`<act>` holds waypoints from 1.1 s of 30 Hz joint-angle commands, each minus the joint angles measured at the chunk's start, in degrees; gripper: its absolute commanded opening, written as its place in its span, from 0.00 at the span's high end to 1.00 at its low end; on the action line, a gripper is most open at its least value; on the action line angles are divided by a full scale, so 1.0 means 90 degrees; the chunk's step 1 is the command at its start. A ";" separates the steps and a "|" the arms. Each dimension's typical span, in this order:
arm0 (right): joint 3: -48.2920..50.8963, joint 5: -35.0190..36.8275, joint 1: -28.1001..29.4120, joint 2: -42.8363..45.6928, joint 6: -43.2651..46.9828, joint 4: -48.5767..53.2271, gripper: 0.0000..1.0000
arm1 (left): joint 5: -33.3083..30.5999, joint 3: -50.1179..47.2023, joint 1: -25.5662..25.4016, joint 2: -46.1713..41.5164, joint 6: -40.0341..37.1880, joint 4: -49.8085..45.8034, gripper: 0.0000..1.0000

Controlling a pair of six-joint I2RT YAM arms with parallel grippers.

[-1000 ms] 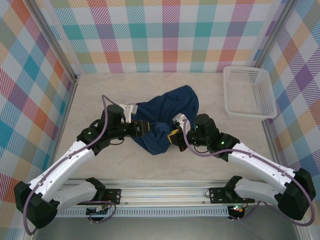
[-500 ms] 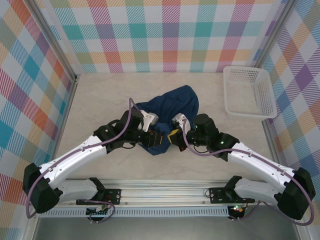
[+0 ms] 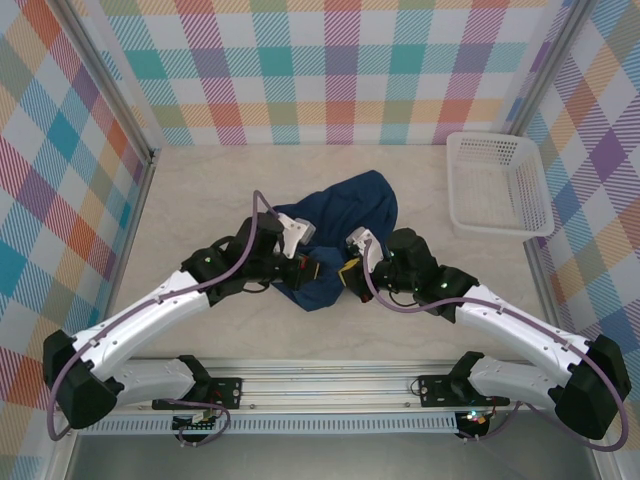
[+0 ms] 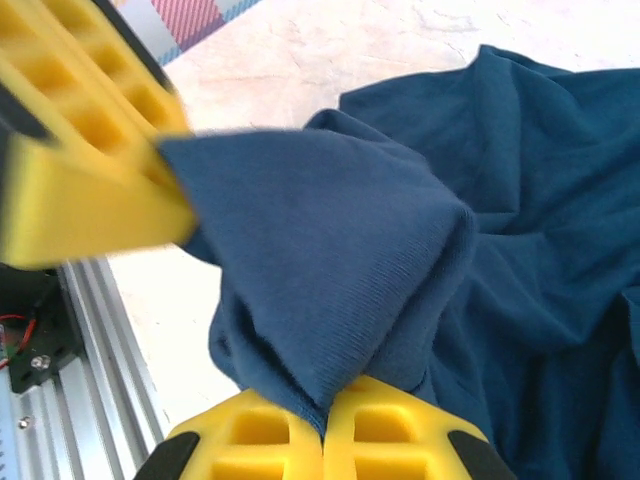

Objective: Fold the inside-out t-shirt

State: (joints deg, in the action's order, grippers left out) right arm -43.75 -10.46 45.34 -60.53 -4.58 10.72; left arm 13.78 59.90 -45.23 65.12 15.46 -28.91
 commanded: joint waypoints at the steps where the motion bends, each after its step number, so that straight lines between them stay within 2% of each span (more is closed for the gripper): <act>1: -0.0028 0.0434 -0.0028 0.0187 0.0265 0.0366 1.00 | 0.0018 0.0323 0.0111 -0.0504 0.0047 0.0037 1.00; 6: -0.0423 0.1052 -0.0077 0.0038 0.0059 0.0888 1.00 | 0.0987 0.0334 0.0612 -0.0958 0.0776 0.0600 1.00; 10: -0.0619 0.1105 -0.0077 -0.0171 0.0001 0.1029 0.99 | 0.1736 0.0355 0.0891 -0.0960 0.1610 0.1067 1.00; 13: -0.0857 0.1652 -0.0077 -0.0308 -0.0067 0.1342 0.90 | 0.1931 0.0471 0.0963 -0.0841 0.1996 0.1041 1.00; 16: -0.1104 0.1874 -0.0077 -0.0323 0.0011 0.1671 0.73 | 0.1580 0.0602 0.0974 -0.0787 0.1991 0.0645 1.00; 19: -0.1014 0.1095 -0.0069 -0.0058 0.0376 0.1471 0.63 | 0.1155 0.0661 0.0973 -0.0704 0.1882 0.0258 1.00; 22: -0.0847 0.0170 -0.0067 0.0214 0.0496 0.1098 0.59 | 0.1168 0.0620 0.0979 -0.0583 0.1936 0.0278 1.00; 28: -0.0676 -0.1608 0.0057 0.0320 0.0290 0.0109 0.64 | 0.1233 0.0638 0.0973 -0.0454 0.1978 0.0353 1.00; 33: -0.0628 -0.2207 0.0226 -0.0011 -0.0154 -0.0692 0.66 | 0.1318 0.0620 0.0973 -0.0406 0.2055 0.0441 1.00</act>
State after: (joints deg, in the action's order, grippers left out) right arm -50.24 -23.31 46.57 -58.94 -3.55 11.51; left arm 24.97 64.45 -36.91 61.54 32.86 -25.74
